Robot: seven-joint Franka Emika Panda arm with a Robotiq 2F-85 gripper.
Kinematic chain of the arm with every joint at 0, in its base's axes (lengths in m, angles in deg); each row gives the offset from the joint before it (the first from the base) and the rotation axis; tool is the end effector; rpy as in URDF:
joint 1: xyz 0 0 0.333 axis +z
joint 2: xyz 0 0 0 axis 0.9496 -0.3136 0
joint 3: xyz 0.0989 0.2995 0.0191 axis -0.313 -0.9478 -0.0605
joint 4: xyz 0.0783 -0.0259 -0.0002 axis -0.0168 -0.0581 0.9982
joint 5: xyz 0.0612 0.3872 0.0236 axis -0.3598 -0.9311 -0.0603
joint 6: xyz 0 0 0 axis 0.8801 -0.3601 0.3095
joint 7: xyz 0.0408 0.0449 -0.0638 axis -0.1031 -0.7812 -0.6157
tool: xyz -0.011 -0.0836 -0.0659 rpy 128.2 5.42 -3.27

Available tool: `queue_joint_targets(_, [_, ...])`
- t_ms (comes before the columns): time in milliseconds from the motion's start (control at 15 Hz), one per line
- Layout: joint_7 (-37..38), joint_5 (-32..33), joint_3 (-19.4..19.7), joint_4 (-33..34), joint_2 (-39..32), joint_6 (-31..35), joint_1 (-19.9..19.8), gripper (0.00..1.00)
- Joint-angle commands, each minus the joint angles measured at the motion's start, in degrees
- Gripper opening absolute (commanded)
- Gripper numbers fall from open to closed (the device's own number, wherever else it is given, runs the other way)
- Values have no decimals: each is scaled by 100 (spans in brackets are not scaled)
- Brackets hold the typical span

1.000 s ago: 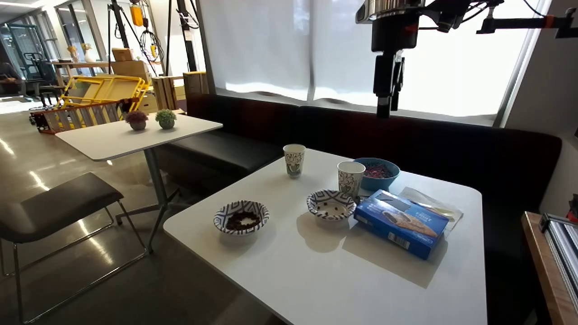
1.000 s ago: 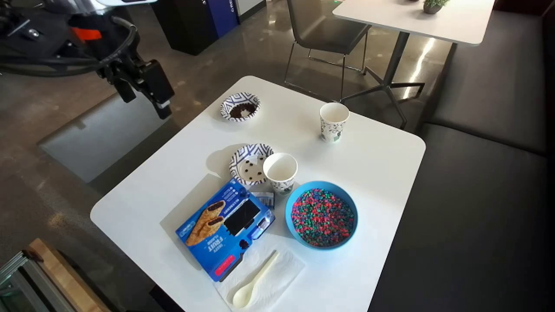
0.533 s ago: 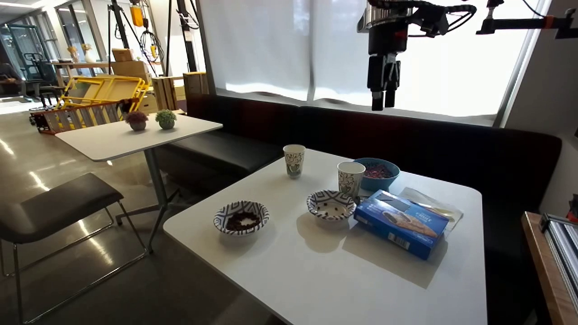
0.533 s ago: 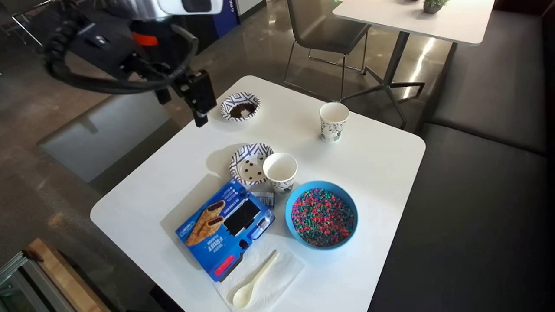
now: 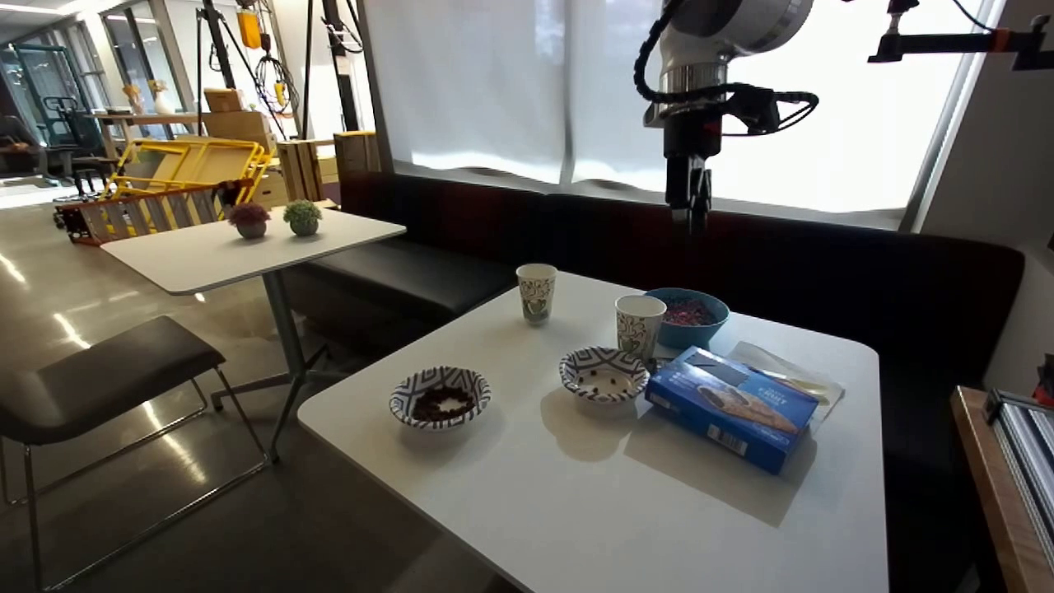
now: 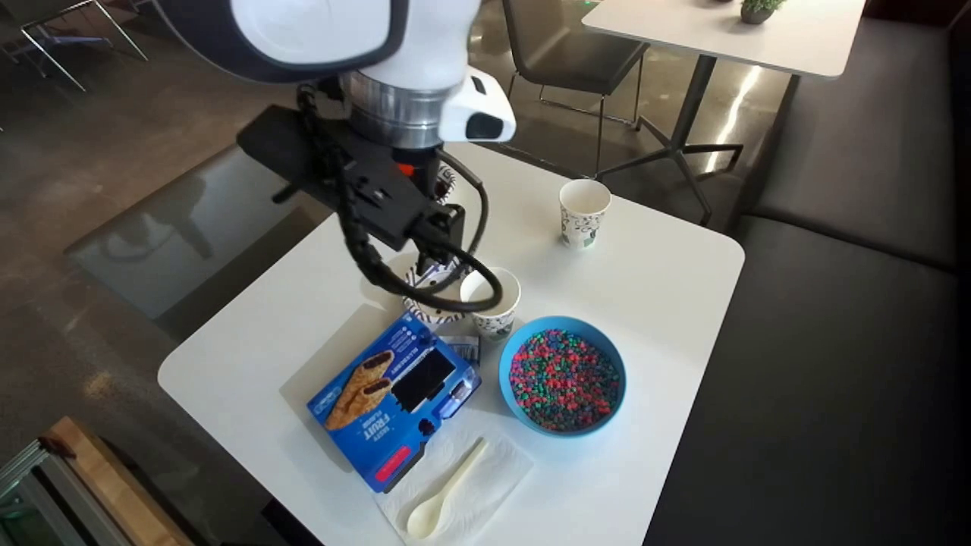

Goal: Bring the box closer to the bowls

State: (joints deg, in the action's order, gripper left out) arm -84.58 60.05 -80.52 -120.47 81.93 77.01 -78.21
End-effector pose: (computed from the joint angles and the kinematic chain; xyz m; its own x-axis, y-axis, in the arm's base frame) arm 0.5048 -0.1297 0.3465 0.9838 0.0666 -0.1663 0.0258 -0.9714 -0.2362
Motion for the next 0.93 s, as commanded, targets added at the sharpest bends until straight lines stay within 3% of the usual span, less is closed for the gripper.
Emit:
queue_joint_targets(0, [-727,-393,-5,354,-724,325,-369,100])
queue_joint_targets(400, [-1313,-642,-123,793,-1628,412,-932,100])
queue_joint_targets(467, [-1125,-475,-125,550,-1284,446,-874,100])
queue_joint_targets(867, [-1138,-473,-160,606,-1334,445,-918,100])
